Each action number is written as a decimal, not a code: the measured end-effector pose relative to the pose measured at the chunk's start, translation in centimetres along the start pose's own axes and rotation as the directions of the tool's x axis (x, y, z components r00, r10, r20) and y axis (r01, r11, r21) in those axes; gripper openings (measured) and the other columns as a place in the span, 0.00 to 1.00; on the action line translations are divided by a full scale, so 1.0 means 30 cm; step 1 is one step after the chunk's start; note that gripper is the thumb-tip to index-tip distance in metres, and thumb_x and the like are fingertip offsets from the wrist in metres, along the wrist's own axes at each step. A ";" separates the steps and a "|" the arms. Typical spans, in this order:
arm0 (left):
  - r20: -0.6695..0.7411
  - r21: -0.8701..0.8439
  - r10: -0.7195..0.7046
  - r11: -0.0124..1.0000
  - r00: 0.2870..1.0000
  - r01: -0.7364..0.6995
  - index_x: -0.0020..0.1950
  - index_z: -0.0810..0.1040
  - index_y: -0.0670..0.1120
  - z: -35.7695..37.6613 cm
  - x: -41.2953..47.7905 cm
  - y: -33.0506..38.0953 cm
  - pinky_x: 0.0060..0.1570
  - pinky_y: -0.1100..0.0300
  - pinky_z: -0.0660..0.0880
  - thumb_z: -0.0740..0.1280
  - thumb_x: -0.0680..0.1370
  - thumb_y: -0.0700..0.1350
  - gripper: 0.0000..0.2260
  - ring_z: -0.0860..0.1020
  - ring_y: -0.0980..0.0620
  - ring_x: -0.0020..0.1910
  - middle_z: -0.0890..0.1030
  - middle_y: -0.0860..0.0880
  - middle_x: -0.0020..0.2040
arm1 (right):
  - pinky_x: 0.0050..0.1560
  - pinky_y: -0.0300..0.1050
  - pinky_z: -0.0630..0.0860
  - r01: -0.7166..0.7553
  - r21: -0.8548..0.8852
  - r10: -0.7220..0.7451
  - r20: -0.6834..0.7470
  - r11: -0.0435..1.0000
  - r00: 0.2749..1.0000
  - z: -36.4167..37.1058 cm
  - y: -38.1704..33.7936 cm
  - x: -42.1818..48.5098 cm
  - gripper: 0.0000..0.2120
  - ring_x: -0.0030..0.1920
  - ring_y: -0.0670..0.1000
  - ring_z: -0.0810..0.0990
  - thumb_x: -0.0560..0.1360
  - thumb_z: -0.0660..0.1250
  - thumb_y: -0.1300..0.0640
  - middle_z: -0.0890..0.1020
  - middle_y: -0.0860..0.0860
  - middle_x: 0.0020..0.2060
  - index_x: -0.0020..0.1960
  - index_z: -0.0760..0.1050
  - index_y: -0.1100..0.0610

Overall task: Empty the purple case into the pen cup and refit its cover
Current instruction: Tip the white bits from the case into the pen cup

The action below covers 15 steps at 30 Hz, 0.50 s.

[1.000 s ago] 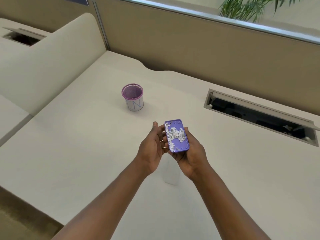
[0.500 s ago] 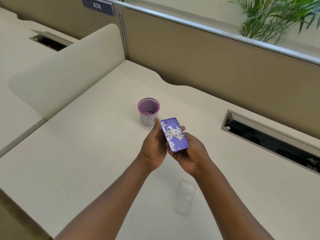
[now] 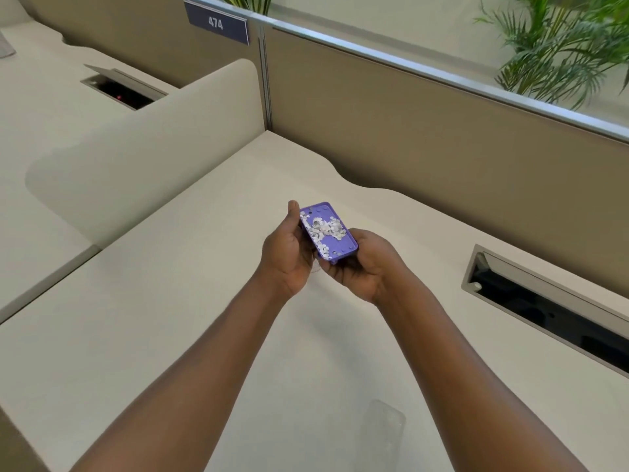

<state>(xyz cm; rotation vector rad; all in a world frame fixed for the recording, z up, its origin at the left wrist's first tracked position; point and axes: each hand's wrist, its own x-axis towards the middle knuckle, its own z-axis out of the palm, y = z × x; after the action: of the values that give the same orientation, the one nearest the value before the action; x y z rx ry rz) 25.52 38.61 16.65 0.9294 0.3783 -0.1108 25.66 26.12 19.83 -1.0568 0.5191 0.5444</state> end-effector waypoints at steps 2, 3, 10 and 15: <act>-0.033 0.020 0.004 1.000 0.999 -0.004 0.56 0.82 0.42 0.007 0.027 0.029 0.58 0.51 0.77 0.57 0.85 0.57 0.22 0.83 0.46 0.47 0.87 0.45 0.47 | 0.31 0.44 0.83 -0.005 0.007 0.005 -0.001 1.000 1.000 0.018 -0.020 0.021 0.12 0.38 0.57 0.82 0.81 0.58 0.66 0.84 0.61 0.42 0.50 0.80 0.66; -0.043 0.027 0.002 1.000 0.999 -0.001 0.55 0.82 0.42 0.008 0.041 0.042 0.55 0.51 0.77 0.57 0.85 0.58 0.21 0.84 0.47 0.45 0.87 0.46 0.45 | 0.30 0.45 0.83 -0.006 0.005 0.006 0.001 1.000 1.000 0.026 -0.029 0.032 0.12 0.37 0.57 0.82 0.80 0.57 0.66 0.84 0.61 0.42 0.51 0.80 0.67; -0.076 0.177 -0.008 0.984 0.997 0.021 0.52 0.82 0.43 -0.009 0.118 0.111 0.39 0.57 0.83 0.60 0.84 0.58 0.20 0.85 0.48 0.42 0.86 0.45 0.48 | 0.28 0.44 0.81 0.003 -0.023 -0.004 -0.037 1.000 0.999 0.052 -0.073 0.105 0.12 0.28 0.54 0.85 0.81 0.57 0.64 0.86 0.59 0.35 0.51 0.79 0.66; -0.079 0.353 0.003 0.935 0.997 0.025 0.55 0.82 0.45 -0.046 0.165 0.123 0.40 0.57 0.76 0.58 0.85 0.58 0.20 0.81 0.49 0.44 0.85 0.48 0.49 | 0.27 0.43 0.81 -0.004 -0.081 -0.002 -0.080 0.997 0.997 0.068 -0.075 0.143 0.11 0.35 0.55 0.84 0.81 0.59 0.62 0.84 0.60 0.40 0.51 0.79 0.64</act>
<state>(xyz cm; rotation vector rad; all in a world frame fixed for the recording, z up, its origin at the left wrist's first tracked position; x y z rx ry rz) 30.67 42.27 16.91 1.2913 0.4445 -0.1566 30.61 27.82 19.42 -1.1594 0.5719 0.5293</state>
